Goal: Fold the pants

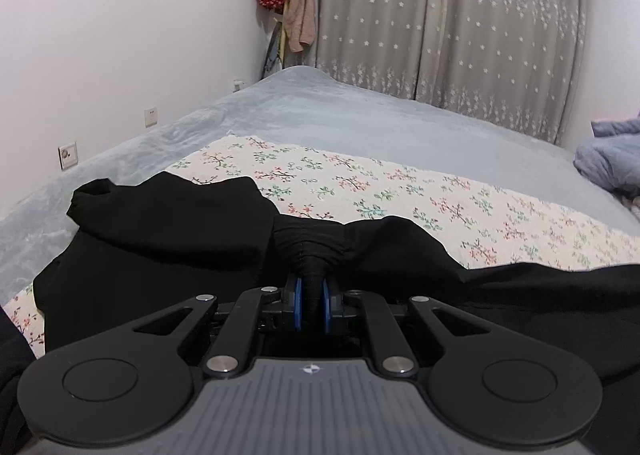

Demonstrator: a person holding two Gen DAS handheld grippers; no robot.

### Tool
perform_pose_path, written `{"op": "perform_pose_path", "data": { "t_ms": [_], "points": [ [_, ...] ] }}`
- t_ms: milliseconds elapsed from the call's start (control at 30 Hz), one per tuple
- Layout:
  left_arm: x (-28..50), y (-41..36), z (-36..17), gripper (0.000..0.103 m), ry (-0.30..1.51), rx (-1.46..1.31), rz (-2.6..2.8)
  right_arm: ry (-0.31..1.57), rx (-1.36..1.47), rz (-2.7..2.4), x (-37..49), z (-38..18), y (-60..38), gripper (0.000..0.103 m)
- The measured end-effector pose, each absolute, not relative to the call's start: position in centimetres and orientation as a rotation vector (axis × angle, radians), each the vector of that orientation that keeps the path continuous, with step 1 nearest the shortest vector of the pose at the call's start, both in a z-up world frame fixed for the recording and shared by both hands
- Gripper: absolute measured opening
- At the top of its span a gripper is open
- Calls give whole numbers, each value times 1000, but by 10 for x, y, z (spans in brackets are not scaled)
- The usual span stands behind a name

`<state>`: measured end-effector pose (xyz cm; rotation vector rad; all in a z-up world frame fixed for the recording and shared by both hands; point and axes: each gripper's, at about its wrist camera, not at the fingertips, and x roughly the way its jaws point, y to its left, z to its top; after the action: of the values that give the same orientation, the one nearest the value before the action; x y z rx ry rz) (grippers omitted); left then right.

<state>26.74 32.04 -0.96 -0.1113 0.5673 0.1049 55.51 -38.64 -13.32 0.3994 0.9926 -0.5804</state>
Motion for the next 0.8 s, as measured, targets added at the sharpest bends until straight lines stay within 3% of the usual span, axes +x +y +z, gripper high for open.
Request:
{"op": "perform_pose_path", "data": {
  "t_ms": [233,433,567,700,800],
  "points": [
    [241,326,11,33,459,-99,84,673,533,-412,462,-42,-407,0],
    [199,323,-8,35,408,67,25,522,593,-339,294,15,-419,0],
    [181,321,-28,42,439,174,-21,608,648,-402,193,-6,-440,0],
    [166,332,-27,57,471,122,-37,716,752,-426,145,-43,-452,0],
    [158,340,-17,63,469,85,-34,776,869,-355,155,-61,-449,11]
  ]
}}
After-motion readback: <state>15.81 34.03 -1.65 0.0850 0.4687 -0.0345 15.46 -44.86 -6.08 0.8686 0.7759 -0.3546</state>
